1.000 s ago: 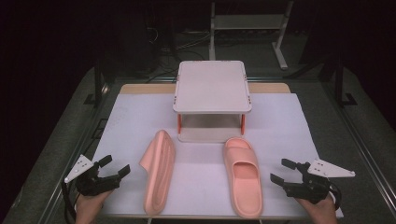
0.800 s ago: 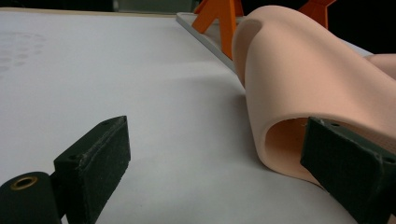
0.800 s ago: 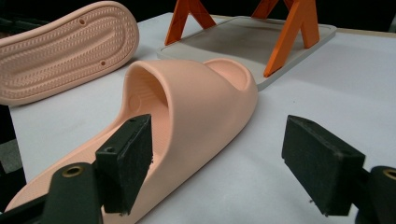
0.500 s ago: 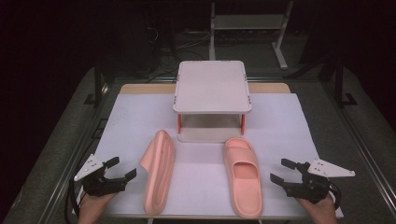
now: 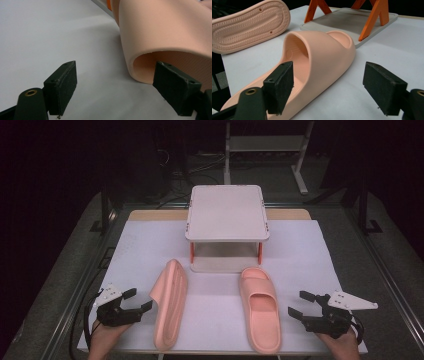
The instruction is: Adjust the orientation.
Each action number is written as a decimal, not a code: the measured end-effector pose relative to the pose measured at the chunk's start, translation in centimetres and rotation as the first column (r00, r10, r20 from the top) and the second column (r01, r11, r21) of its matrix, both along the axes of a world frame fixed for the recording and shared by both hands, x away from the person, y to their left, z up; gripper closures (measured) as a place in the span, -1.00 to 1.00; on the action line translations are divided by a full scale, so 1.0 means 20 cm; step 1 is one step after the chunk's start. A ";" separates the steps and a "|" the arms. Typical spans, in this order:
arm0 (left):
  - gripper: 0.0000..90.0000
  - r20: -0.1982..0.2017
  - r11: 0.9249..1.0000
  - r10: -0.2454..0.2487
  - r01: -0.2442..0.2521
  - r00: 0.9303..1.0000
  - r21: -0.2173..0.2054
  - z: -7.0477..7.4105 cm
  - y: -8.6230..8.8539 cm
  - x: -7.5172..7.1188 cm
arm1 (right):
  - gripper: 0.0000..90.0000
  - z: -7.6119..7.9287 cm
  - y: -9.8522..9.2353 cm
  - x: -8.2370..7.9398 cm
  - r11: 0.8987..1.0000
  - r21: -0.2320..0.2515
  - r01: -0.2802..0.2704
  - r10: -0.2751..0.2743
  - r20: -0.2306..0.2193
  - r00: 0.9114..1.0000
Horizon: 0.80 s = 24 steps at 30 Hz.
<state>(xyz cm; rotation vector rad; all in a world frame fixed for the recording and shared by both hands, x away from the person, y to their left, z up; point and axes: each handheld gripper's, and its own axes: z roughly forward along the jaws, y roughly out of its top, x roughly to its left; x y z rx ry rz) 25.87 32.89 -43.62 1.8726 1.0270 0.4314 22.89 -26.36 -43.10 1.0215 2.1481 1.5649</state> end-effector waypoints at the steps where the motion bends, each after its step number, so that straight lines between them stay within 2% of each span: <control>1: -0.55 0.000 1.000 -0.004 0.004 1.000 0.000 0.00 0.00 0.00 | -0.47 0.00 0.00 0.00 1.000 0.000 -0.001 0.001 0.002 1.000; 12: -0.43 -0.017 0.999 -0.025 0.025 1.000 0.024 -0.01 -0.06 0.05 | -0.46 0.00 0.01 0.00 1.000 -0.004 -0.007 0.007 -0.004 1.000; 15: -0.38 -0.028 0.999 -0.033 0.033 0.999 0.014 -0.02 -0.09 0.08 | -0.46 -0.01 0.02 0.00 1.000 -0.007 -0.014 0.014 -0.005 1.000; 19: -0.36 -0.022 0.999 -0.048 0.047 0.999 -0.011 -0.01 -0.13 0.09 | -0.46 0.00 0.02 -0.01 1.000 -0.009 -0.019 0.019 -0.005 1.000; 24: -0.36 -0.009 0.999 -0.053 0.053 0.999 -0.007 -0.01 -0.16 0.08 | -0.46 -0.01 0.02 -0.01 1.000 -0.012 -0.019 0.019 -0.006 1.000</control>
